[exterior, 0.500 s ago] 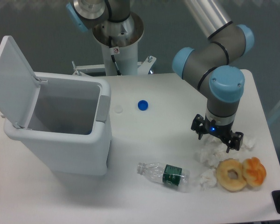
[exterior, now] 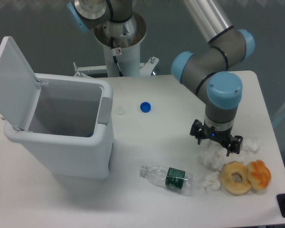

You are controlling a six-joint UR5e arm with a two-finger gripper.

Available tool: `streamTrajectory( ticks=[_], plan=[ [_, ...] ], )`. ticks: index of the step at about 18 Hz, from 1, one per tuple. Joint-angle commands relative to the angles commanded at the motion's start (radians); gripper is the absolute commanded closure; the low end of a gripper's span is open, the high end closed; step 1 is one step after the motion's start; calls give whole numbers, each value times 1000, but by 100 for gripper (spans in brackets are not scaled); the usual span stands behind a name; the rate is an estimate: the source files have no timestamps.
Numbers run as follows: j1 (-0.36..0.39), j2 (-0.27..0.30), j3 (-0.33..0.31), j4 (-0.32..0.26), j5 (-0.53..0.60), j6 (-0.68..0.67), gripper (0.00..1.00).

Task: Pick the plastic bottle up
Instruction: 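Move the gripper over the clear bottle and lower onto its green label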

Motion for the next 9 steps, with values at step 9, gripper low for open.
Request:
streamTrajectory(
  ticks=[9],
  plan=[
    [-78, -57, 15, 37, -3, -425, 0]
  ],
)
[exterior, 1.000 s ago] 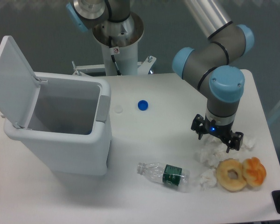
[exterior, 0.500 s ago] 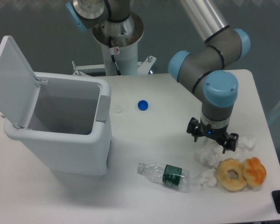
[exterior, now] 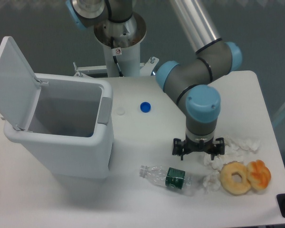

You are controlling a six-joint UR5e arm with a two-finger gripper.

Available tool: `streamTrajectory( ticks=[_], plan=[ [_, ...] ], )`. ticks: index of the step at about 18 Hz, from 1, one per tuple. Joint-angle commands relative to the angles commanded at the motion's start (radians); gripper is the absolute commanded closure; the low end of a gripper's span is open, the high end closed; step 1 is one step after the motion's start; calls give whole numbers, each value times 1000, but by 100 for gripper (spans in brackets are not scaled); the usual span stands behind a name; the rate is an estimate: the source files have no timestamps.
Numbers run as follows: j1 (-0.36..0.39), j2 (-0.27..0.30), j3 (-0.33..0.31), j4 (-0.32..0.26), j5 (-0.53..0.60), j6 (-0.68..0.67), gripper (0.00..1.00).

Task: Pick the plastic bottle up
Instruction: 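Move the gripper over the clear bottle and lower onto its green label, then close the gripper around the bottle at the green label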

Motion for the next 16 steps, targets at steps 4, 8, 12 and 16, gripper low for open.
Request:
streamTrajectory(
  ticks=[4, 8, 12, 16],
  plan=[
    [-20, -43, 41, 31, 2, -270, 0],
    [-40, -46, 32, 29, 3, -336, 0],
    [-63, -58, 28, 29, 12, -427, 0],
    [-75, -60, 14, 29, 14, -467, 0]
  ],
)
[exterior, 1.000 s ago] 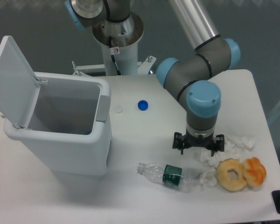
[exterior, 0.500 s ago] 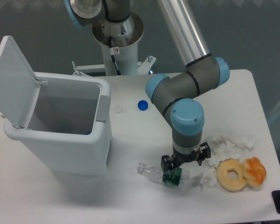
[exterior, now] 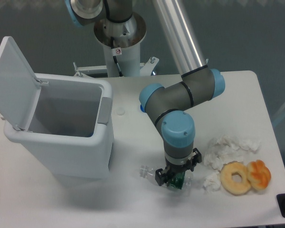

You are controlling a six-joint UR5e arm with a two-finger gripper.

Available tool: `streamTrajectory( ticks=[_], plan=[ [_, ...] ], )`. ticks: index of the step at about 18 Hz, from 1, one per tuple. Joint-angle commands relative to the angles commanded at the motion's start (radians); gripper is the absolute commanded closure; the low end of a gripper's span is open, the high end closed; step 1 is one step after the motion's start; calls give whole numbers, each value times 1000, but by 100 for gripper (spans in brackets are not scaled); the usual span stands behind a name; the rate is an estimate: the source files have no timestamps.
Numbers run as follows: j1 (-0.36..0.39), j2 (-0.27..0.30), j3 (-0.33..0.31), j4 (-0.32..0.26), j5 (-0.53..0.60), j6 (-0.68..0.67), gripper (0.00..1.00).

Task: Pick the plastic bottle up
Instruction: 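Close the gripper around the bottle at the green label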

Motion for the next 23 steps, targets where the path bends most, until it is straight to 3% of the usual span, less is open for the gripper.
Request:
streamTrajectory(
  ticks=[3, 13, 23],
  plan=[
    [-3, 2, -29, 0, 0, -5, 0],
    [-14, -23, -22, 17, 18, -29, 0],
    [-21, -17, -54, 17, 97, 41, 0]
  ],
)
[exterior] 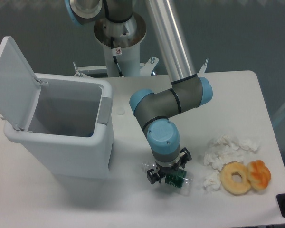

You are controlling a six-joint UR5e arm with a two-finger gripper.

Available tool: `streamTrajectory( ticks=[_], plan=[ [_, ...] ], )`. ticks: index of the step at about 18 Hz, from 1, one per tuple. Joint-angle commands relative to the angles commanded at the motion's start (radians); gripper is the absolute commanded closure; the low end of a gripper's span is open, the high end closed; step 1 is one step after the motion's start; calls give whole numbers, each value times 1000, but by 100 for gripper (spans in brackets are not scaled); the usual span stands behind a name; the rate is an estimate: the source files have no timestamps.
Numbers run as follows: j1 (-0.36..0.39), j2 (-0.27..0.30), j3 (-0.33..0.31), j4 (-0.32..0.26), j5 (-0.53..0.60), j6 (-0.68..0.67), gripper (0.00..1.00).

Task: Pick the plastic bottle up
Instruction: 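Close the gripper around the bottle at the green label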

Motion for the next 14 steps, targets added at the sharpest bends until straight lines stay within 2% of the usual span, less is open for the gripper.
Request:
streamTrajectory(
  ticks=[6, 13, 14],
  plan=[
    [-3, 15, -35, 2, 40, 163, 0],
    [-11, 9, -23, 3, 71, 160, 0],
    [-11, 9, -23, 3, 71, 157, 4]
  ],
)
